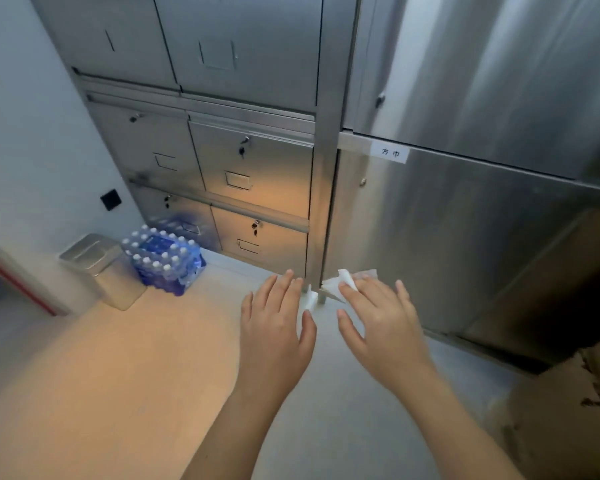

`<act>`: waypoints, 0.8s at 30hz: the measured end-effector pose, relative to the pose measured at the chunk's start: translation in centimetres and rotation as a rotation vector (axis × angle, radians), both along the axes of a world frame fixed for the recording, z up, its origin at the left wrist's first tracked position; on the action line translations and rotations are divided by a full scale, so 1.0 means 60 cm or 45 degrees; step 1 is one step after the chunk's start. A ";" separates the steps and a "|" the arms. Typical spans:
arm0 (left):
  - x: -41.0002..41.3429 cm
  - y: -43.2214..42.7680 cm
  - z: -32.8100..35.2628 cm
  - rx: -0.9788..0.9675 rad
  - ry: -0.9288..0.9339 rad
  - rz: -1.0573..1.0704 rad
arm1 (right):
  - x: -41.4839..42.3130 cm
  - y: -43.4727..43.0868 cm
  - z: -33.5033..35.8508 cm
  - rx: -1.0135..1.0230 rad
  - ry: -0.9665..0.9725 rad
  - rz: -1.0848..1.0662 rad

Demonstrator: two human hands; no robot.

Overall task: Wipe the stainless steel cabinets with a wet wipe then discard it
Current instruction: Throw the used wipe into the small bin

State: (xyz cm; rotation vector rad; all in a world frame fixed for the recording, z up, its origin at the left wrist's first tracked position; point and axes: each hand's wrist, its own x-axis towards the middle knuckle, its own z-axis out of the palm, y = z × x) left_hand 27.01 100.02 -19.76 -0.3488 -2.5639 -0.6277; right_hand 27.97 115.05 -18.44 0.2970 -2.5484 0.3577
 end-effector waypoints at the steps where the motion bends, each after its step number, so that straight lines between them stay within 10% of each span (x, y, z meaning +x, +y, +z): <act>1: -0.026 -0.026 0.001 -0.001 0.014 0.021 | -0.031 -0.025 0.006 -0.007 0.010 0.024; 24: -0.467 -0.213 0.010 -0.033 -0.064 0.565 | -0.584 -0.233 -0.011 -0.205 0.001 0.662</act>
